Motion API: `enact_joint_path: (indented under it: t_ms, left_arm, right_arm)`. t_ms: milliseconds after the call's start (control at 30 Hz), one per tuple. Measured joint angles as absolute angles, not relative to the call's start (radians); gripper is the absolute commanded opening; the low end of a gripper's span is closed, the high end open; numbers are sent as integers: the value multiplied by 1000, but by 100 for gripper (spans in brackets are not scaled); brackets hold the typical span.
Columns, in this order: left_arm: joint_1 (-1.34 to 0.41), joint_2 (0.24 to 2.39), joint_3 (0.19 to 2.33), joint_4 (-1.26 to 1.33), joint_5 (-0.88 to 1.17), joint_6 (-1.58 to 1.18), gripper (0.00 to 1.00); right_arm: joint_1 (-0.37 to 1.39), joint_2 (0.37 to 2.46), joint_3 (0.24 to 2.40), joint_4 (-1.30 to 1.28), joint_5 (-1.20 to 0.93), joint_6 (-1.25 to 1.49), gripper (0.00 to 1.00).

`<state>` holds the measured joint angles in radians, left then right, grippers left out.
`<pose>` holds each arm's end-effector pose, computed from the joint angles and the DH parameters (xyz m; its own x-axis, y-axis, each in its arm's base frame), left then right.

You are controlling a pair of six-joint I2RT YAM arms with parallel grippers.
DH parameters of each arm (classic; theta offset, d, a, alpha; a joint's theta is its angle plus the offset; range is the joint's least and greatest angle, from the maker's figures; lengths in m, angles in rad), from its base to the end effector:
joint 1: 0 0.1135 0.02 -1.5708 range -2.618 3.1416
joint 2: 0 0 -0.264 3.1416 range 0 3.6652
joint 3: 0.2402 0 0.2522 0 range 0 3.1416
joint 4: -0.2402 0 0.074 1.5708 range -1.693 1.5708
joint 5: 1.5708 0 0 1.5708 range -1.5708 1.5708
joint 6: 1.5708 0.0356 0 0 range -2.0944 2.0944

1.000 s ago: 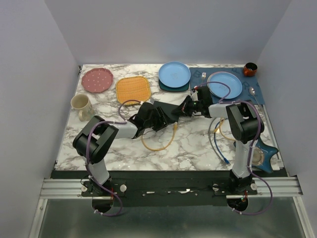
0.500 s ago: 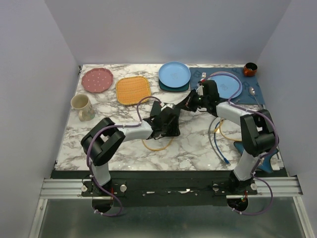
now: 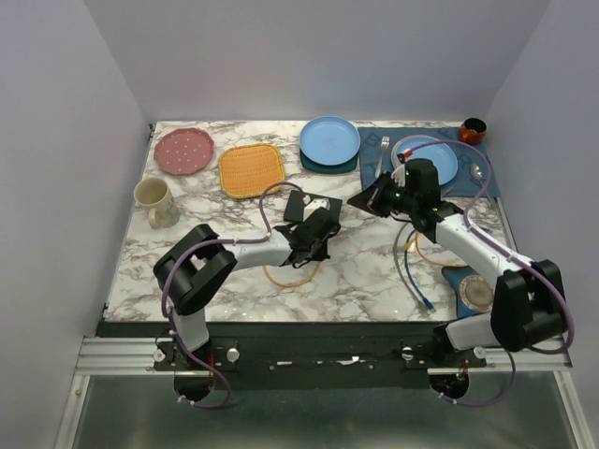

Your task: Pull the plug from the switch port

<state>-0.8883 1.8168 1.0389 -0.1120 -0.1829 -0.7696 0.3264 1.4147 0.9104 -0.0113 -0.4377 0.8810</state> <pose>0.2381 -0.2827 0.1557 -0.8327 -0.0603 -0.5504 0.1551 0.9288 -0.3365 0.2934 0.1152 0.2561 -0.7906 0.4700 -0.3924 -0.0468 0.5927 0.8041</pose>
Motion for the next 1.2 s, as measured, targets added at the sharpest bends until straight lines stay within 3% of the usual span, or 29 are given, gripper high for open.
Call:
enact_joint_path:
  t_ms: [267,433,567,800,967,1200]
  left_arm:
    - [-1007,1475,852,-302,-304,-764,0]
    - [-1052,1242,845,-362,-385,-772,0]
    - [-1075,1185,847,-348,-398,-750,0]
    - [-1114,1375,1058,-290,-364,-645,0]
    - [-1117,1567,1255,-192,-336,-565,0]
    - [-1117,1762,1411,-28,-226,-520,0]
  right_arm:
    - [326,1196,825,-56,-396,833,1]
    - [326,1053,746,-60,-344,801,1]
    - [326,1004,712,-88,-319,794,1]
    - [326,932,754,-172,-303,807,6]
    - [326,791,830,-184,-290,842,12]
    - [326,628,904,-181,-182,867,13]
